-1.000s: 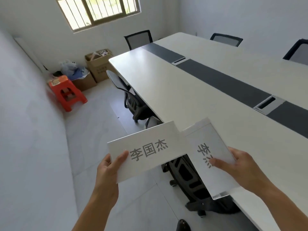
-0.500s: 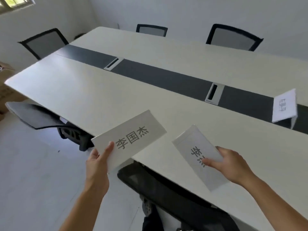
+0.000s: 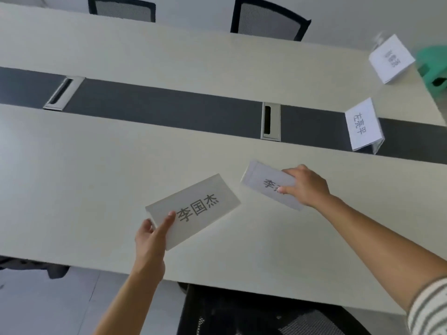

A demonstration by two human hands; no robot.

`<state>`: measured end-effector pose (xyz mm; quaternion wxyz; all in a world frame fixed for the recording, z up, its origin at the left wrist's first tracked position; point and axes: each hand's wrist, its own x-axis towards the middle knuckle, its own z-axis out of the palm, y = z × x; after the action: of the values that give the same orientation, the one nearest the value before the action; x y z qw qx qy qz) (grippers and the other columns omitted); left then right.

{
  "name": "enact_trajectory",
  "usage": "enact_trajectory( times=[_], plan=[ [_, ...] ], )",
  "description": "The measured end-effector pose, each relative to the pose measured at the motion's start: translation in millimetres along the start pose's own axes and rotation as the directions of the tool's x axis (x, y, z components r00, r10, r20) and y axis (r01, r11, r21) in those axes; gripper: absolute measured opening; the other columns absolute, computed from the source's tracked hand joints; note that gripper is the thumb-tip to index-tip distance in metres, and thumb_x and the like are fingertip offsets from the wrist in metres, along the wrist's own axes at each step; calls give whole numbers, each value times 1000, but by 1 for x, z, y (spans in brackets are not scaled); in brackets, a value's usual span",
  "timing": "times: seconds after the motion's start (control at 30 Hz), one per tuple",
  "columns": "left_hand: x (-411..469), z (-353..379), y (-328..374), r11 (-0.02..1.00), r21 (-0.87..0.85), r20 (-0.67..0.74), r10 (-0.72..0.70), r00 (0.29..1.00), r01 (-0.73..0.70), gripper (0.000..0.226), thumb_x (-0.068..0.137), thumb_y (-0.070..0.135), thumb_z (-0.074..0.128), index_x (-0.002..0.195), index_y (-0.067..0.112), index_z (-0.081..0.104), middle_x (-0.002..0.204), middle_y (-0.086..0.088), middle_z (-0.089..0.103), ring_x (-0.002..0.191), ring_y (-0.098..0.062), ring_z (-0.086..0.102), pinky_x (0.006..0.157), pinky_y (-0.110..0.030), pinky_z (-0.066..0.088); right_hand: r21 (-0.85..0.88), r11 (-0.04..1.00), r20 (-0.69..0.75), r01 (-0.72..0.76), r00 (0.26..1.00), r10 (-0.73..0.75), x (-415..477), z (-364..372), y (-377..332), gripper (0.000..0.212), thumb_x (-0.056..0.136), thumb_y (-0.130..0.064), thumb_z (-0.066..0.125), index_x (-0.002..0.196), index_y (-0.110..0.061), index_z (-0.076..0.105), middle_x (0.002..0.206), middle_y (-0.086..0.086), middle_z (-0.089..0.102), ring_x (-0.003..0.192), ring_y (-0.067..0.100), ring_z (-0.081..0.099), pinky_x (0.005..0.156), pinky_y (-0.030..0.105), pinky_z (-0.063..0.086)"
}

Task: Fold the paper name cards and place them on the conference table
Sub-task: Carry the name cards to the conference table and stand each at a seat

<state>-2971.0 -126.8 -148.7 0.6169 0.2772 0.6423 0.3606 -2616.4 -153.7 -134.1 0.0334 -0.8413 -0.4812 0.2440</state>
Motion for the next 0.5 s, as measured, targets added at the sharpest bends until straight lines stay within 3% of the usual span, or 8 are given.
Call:
enact_trajectory(
  times=[0.13, 0.3, 0.5],
  plan=[
    [11, 0, 1, 1000, 11, -3, -25, 1000, 25, 25, 83, 21, 71, 104, 11, 62, 101, -12, 71, 88, -28, 67, 78, -40, 55, -63, 998, -28, 4, 1000, -6, 59, -4, -9, 47, 78, -44, 70, 123, -34, 61, 115, 4, 55, 107, 27, 57, 76, 31, 39],
    [16, -14, -3, 999, -4, -84, -54, 995, 54, 19, 83, 20, 70, 100, 15, 63, 100, -11, 72, 86, -26, 68, 72, -36, 53, -142, 990, 39, 6, 999, 0, 126, -3, -25, 37, 77, -40, 72, 113, -33, 65, 120, 7, 56, 115, 30, 53, 93, 41, 39],
    [22, -16, -11, 997, -33, -131, -74, 989, 70, 27, 84, 18, 67, 109, 10, 62, 100, -10, 72, 80, -21, 69, 63, -29, 53, -143, 990, 80, 13, 997, -1, 174, -7, -28, 53, 77, -39, 75, 127, -33, 59, 134, 9, 56, 127, 32, 47, 104, 47, 33]
  ],
)
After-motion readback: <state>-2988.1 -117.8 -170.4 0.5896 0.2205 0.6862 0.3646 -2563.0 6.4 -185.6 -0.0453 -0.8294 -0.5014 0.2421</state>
